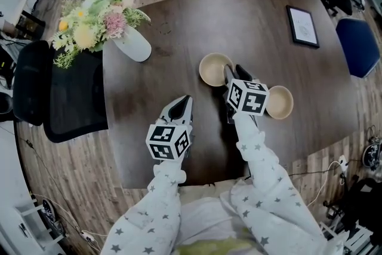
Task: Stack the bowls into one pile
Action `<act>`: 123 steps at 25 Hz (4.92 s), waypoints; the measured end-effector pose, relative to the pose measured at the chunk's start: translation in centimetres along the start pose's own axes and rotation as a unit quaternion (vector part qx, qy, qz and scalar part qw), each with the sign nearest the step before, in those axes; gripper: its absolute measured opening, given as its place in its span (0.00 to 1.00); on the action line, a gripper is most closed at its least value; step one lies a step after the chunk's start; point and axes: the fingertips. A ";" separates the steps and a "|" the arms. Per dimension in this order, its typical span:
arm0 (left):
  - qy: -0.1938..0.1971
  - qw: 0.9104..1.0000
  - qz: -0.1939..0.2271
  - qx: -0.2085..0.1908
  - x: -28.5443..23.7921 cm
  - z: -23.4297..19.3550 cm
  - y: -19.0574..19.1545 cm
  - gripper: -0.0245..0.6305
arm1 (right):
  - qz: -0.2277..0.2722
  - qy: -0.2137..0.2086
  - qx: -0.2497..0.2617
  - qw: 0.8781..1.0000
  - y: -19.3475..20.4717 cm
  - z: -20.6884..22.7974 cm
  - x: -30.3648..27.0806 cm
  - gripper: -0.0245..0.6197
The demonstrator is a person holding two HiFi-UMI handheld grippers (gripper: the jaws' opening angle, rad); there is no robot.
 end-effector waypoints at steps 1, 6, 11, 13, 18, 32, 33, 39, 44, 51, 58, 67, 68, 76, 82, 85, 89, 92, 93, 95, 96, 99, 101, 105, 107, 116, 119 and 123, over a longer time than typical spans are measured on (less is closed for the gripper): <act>0.002 1.000 0.001 -0.001 0.0 0.2 0.0 0.08 | -0.001 -0.001 -0.005 1.000 0.1 0.1 0.1 0.25; 0.009 1.000 0.005 -0.008 0.2 0.8 -0.3 0.07 | 0.005 -0.006 -0.023 1.000 0.1 0.3 1.1 0.25; 0.015 1.000 0.013 -0.014 0.5 1.5 -0.8 0.07 | 0.006 0.009 -0.015 1.000 0.1 0.8 2.8 0.20; 0.018 1.000 0.016 -0.017 0.7 1.8 -1.0 0.07 | 0.011 0.009 -0.011 1.000 0.2 0.6 3.7 0.15; 0.036 0.999 0.020 -0.027 0.7 3.0 -1.2 0.07 | 0.025 -0.011 -0.001 1.000 0.4 0.2 5.9 0.09; 0.110 0.992 0.008 -0.056 -0.2 7.8 -0.2 0.07 | 0.068 0.050 -0.047 0.995 2.0 4.4 12.6 0.07; 0.115 0.991 0.007 -0.060 -0.3 8.2 -0.1 0.07 | 0.072 0.060 -0.053 0.994 2.1 5.3 13.2 0.07; 0.139 0.988 -0.005 -0.072 -1.1 10.6 0.6 0.07 | 0.092 0.107 -0.097 0.985 2.6 10.0 16.3 0.07; 0.146 0.987 -0.009 -0.072 -2.6 12.5 0.8 0.07 | 0.099 0.121 -0.099 0.983 2.3 12.6 17.3 0.07; 0.151 0.986 -0.021 -0.067 -4.6 16.5 1.8 0.07 | 0.088 0.138 -0.106 0.981 2.5 17.0 18.5 0.08; 0.148 0.986 -0.033 -0.065 -6.5 19.1 2.8 0.07 | 0.062 0.122 -0.128 0.982 3.7 19.8 17.6 0.24; 0.133 0.989 -0.043 -0.055 -8.5 20.4 3.9 0.07 | 0.010 0.089 -0.139 0.986 5.1 20.9 14.8 0.27; 0.130 0.989 -0.044 -0.053 -8.7 20.4 4.0 0.07 | 0.007 0.087 -0.139 0.986 5.2 21.1 14.6 0.27; 0.101 0.993 -0.040 -0.040 -9.2 19.6 4.2 0.07 | -0.041 0.087 -0.129 0.987 6.1 21.8 12.9 0.19; 0.086 0.995 -0.033 -0.033 -9.1 18.7 3.9 0.07 | -0.047 0.070 -0.113 0.990 5.8 21.2 12.4 0.10; 0.078 0.996 -0.028 -0.030 -8.8 18.4 3.8 0.07 | -0.045 0.060 -0.115 0.991 5.6 21.1 12.5 0.10; 0.070 0.997 -0.020 -0.027 -8.3 18.0 3.6 0.07 | -0.032 0.030 -0.142 0.989 5.0 20.5 12.6 0.10; 0.059 0.998 -0.014 -0.025 -7.7 17.5 3.4 0.07 | -0.023 0.012 -0.158 0.987 4.5 19.7 12.7 0.10; 0.055 0.998 -0.013 -0.025 -7.4 17.3 3.4 0.07 | -0.021 0.010 -0.159 0.987 4.3 19.6 12.8 0.10; 0.049 0.998 -0.010 -0.025 -7.0 17.1 3.2 0.08 | -0.015 0.008 -0.161 0.987 3.8 19.2 13.0 0.10; 0.047 0.999 -0.009 -0.025 -6.8 16.9 3.1 0.07 | -0.011 0.007 -0.164 0.986 3.6 19.0 13.0 0.10; 0.042 0.999 -0.005 -0.025 -6.0 16.1 2.8 0.07 | -0.002 -0.001 -0.172 0.985 3.0 18.0 12.8 0.10; 0.039 0.999 0.000 -0.023 -5.6 15.3 2.4 0.07 | 0.001 -0.006 -0.173 0.985 2.5 17.1 12.5 0.10; 0.030 0.999 0.007 -0.018 -4.6 13.2 1.6 0.07 | 0.009 -0.020 -0.180 0.983 1.5 14.7 12.0 0.10; 0.026 1.000 0.009 -0.015 -4.2 12.3 1.3 0.08 | 0.014 -0.026 -0.179 0.983 0.9 13.6 11.6 0.10; 0.002 1.000 0.020 0.001 -2.8 8.2 0.3 0.08 | 0.026 -0.040 -0.185 0.982 -0.6 9.5 9.4 0.10; -0.005 1.000 0.024 0.008 -2.4 6.8 0.1 0.07 | 0.034 -0.046 -0.188 0.981 -1.2 7.8 8.3 0.10; -0.014 0.999 0.027 0.015 -1.8 5.4 0.0 0.07 | 0.037 -0.054 -0.179 0.982 -1.9 5.7 6.9 0.10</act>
Point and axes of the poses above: the fingertips, and each gripper's own axes: x backward along the fingers, z to its right, y out of its underside, and after that the axes turned 5 degrees about y, right-handed
